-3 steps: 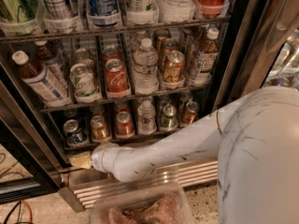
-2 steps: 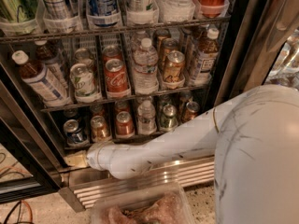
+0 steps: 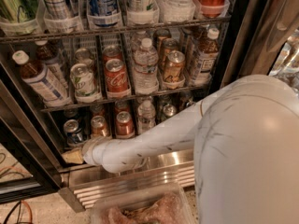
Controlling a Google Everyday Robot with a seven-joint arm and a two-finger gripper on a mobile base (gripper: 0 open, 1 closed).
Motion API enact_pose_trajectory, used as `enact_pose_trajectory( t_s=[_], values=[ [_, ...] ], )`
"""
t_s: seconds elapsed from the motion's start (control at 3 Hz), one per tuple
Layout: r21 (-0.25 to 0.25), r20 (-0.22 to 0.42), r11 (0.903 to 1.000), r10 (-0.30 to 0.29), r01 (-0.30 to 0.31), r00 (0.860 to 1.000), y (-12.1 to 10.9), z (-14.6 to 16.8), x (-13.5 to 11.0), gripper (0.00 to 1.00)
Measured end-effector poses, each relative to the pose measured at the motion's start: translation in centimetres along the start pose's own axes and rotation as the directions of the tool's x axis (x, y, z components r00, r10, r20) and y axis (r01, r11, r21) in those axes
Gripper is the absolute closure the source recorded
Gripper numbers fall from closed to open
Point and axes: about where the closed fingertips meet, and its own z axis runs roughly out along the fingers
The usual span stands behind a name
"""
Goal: Pick pepsi can from bottom shelf of fridge
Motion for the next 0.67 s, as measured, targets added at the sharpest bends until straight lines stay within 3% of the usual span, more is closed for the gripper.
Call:
enact_pose_trajectory(
  t_s=[0.67],
  values=[
    [0.048, -0.023, 0.9985, -0.027, 0.028, 0.999, -1.31, 1.41, -0.93, 0.28]
  ],
)
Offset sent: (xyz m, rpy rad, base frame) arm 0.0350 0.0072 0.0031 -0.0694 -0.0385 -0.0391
